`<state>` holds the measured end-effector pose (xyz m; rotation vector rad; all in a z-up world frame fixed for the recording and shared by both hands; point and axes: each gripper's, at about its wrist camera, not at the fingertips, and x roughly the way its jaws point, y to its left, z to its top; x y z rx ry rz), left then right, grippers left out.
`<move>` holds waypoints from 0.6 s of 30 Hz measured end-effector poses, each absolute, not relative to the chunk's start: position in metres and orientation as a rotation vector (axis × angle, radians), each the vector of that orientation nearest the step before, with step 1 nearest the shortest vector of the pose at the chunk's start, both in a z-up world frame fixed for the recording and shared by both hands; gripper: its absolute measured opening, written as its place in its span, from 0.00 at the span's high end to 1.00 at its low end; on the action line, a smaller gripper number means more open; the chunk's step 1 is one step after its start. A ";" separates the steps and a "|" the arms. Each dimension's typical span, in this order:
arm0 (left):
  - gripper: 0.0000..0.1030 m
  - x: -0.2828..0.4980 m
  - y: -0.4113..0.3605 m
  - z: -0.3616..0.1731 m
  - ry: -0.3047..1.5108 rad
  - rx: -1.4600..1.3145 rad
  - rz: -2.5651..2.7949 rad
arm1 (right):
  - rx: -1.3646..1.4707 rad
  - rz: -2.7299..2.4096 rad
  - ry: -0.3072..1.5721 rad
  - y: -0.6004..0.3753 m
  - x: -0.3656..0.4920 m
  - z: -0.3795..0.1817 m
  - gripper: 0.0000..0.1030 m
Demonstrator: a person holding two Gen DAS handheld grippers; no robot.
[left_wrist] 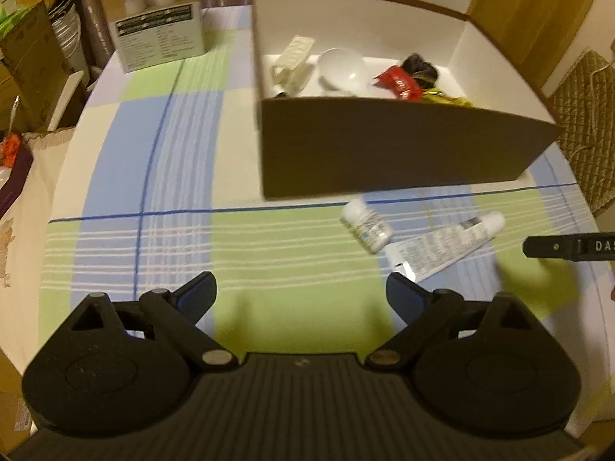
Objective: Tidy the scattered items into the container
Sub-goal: 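Grasp the white toothpaste tube with the right tool while the left tool grasps the white pill bottle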
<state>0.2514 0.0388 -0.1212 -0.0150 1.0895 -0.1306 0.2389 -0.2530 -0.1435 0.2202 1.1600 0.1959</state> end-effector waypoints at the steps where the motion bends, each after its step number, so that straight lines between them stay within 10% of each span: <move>1: 0.10 0.252 0.043 -0.122 1.090 -0.015 -0.122 | 0.239 0.190 1.162 -0.252 0.239 -0.145 0.08; 13: 0.10 0.266 0.071 -0.130 1.102 -0.023 -0.080 | 0.427 0.034 1.057 -0.216 0.253 -0.159 0.09; 18: 0.10 0.268 0.079 -0.136 1.119 -0.025 -0.068 | 0.382 0.017 1.065 -0.203 0.259 -0.175 0.43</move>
